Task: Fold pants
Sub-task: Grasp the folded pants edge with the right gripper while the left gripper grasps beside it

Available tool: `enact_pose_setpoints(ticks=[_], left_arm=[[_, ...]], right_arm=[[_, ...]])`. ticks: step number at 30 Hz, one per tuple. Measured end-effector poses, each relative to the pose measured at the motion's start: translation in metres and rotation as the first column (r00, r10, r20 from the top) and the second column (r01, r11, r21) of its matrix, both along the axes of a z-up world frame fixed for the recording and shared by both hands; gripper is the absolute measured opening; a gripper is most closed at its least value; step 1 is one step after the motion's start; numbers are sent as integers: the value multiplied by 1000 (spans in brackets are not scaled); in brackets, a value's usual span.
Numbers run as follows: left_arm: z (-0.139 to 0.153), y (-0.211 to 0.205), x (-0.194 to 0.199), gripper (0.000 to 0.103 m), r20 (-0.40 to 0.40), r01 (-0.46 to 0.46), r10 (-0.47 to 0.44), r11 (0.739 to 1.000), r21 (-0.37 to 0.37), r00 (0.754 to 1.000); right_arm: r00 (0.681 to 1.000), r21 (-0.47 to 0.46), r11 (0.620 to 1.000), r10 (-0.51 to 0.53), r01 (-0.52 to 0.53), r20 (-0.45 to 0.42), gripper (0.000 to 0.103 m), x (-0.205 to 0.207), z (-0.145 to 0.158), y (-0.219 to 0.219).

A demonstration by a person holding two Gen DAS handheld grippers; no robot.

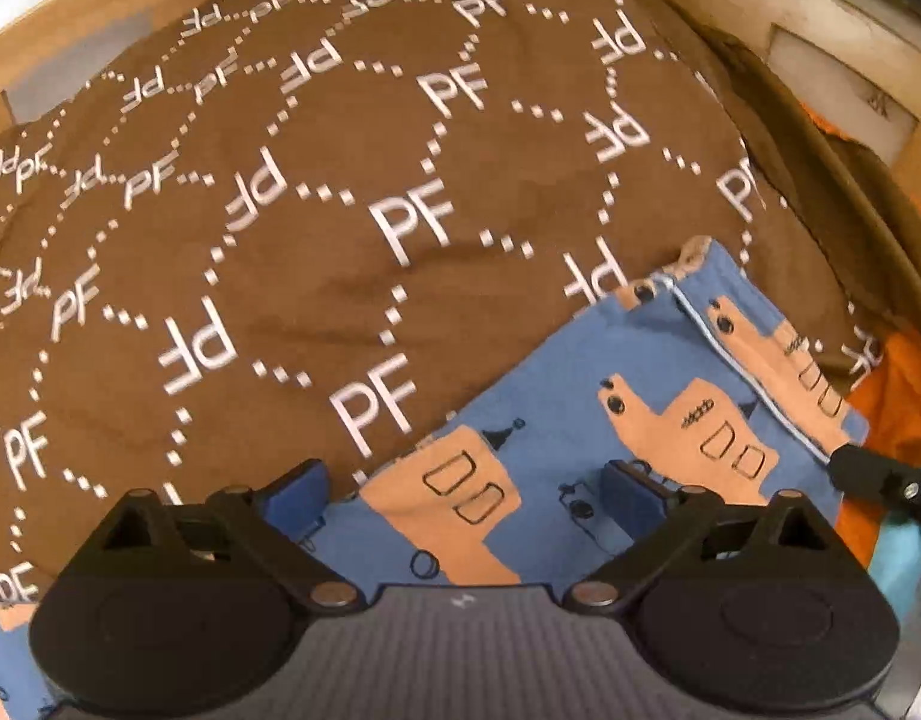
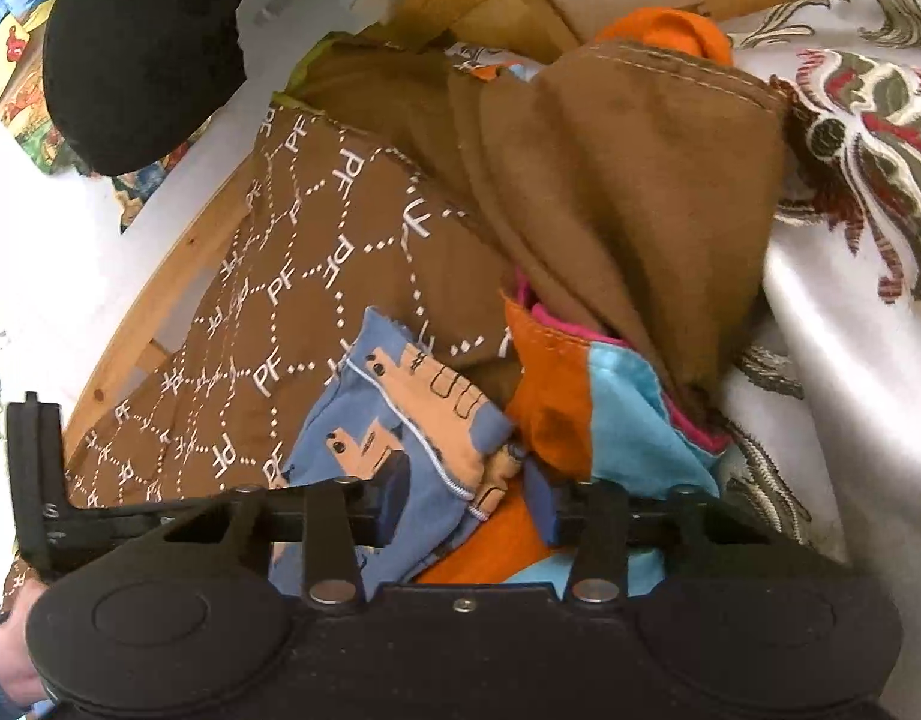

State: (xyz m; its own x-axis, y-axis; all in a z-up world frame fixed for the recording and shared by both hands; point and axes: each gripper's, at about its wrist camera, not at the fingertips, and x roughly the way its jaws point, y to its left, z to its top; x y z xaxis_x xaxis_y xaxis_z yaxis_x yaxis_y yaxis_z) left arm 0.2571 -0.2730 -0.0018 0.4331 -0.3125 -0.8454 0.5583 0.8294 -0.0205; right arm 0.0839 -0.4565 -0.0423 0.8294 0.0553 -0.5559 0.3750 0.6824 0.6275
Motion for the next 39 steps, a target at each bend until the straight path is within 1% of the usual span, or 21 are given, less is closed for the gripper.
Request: enact_pose_setpoints(ticks=[1, 2, 4, 5, 6, 7, 8, 9, 11, 13, 16, 20, 22, 24, 25, 28, 29, 31, 35, 37, 39], left_arm=[[5, 0, 1, 97, -6, -2, 2, 1000, -14, 1000], [13, -1, 2, 96, -24, -4, 3, 999, -53, 1000], [26, -4, 4, 95, -63, -17, 9, 992, -122, 998], [34, -6, 6, 94, -94, -27, 12, 987, -161, 995], [40, -10, 7, 92, -125, -31, 8, 982, -186, 992], [46, -12, 10, 90, -157, -29, -3, 978, -205, 988], [53, -19, 14, 88, -194, -27, -17, 975, -222, 981], [57, -24, 14, 86, -213, -26, -24, 973, -230, 977], [65, -38, 21, 84, -256, -23, -39, 972, -235, 966], [71, -49, 25, 84, -294, -15, -51, 976, -217, 955], [71, -62, 25, 84, -327, -20, -38, 985, -172, 944], [64, -78, 18, 80, -325, 9, -38, 996, -91, 945], [59, -85, 16, 74, -334, 18, -40, 997, -69, 942], [53, -89, 13, 59, -354, 26, -42, 998, -49, 934], [51, -89, 12, 54, -360, 27, -41, 999, -45, 932], [50, -83, 10, 24, -354, 11, -26, 999, -44, 935], [50, -80, 10, 11, -354, 7, -25, 999, -51, 935], [53, -69, 9, 10, -346, -12, -18, 996, -84, 938], [62, -39, 2, 9, -335, -57, -2, 984, -167, 942], [68, -19, -1, 8, -327, -86, 13, 974, -209, 945], [75, 8, -5, 8, -323, -122, 31, 956, -266, 946]], right_arm=[[1000, -8, 1000, -12, 11, -6, 27, 0, 0, 0], [1000, -16, 1000, -15, 15, -10, 20, 0, 0, -1], [1000, -32, 999, -8, 8, -4, 17, 1, 3, 0], [1000, -70, 998, 5, -5, 4, 15, 0, 7, 3], [999, -150, 988, 31, -28, 15, 15, 0, 14, 11], [998, -244, 968, 62, -54, 24, 15, -1, 22, 21], [995, -333, 939, 96, -81, 29, 15, -1, 28, 33], [991, -426, 898, 134, -109, 29, 14, -2, 34, 45], [978, -592, 790, 210, -161, 15, 14, -4, 41, 71], [961, -689, 694, 275, -211, -17, 14, -6, 42, 90], [940, -756, 596, 333, -270, -73, 13, -5, 37, 107], [924, -793, 528, 366, -304, -111, 13, -6, 33, 117], [917, -806, 501, 379, -315, -122, 13, -6, 33, 122], [912, -810, 487, 388, -326, -134, 13, -6, 32, 125], [908, -812, 478, 394, -334, -141, 13, -4, 30, 128], [904, -813, 470, 399, -343, -151, 12, -3, 30, 129], [904, -814, 468, 399, -344, -152, 12, -3, 30, 129], [904, -816, 468, 402, -339, -145, 12, -2, 33, 128], [895, -839, 437, 429, -324, -122, 12, -9, 34, 134], [885, -847, 427, 454, -318, -103, 12, -12, 38, 139], [873, -855, 414, 481, -312, -85, 12, -17, 44, 146]])
